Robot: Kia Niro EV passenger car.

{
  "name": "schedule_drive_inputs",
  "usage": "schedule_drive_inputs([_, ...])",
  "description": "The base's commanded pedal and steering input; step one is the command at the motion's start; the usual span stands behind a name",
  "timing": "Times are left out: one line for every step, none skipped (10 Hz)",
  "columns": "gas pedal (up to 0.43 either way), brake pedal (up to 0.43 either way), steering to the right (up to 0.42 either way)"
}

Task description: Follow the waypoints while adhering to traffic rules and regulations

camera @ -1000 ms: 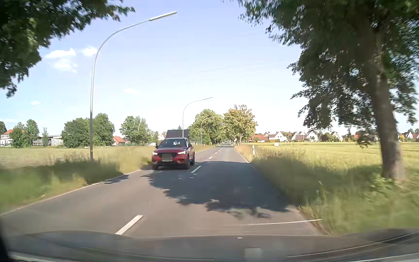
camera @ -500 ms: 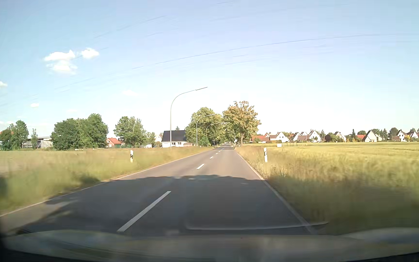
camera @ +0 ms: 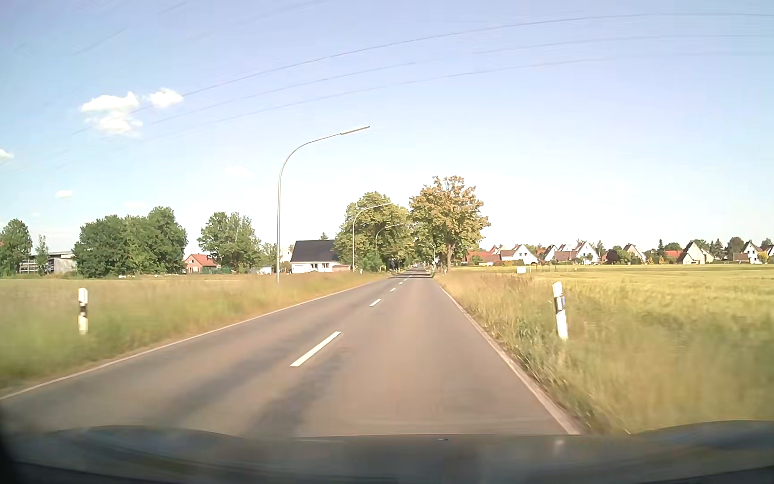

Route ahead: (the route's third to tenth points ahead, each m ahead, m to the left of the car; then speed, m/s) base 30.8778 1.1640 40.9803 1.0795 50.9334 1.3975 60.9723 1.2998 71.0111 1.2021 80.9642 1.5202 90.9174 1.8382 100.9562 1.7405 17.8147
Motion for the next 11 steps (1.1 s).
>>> schedule_drive_inputs([0.150, 0.006, 0.001])
schedule_drive_inputs([0.150, 0.006, 0.001])
schedule_drive_inputs([0.150, 0.006, 0.001])
schedule_drive_inputs([0.150, 0.006, 0.001])
schedule_drive_inputs([0.150, 0.006, 0.001])
schedule_drive_inputs([0.150, 0.006, 0.001])
schedule_drive_inputs([0.150, 0.006, 0.001])
schedule_drive_inputs([0.150, 0.006, 0.001])
schedule_drive_inputs([0.150, 0.006, 0.000])
schedule_drive_inputs([0.150, 0.006, 0.001])
schedule_drive_inputs([0.150, 0.006, 0.001])
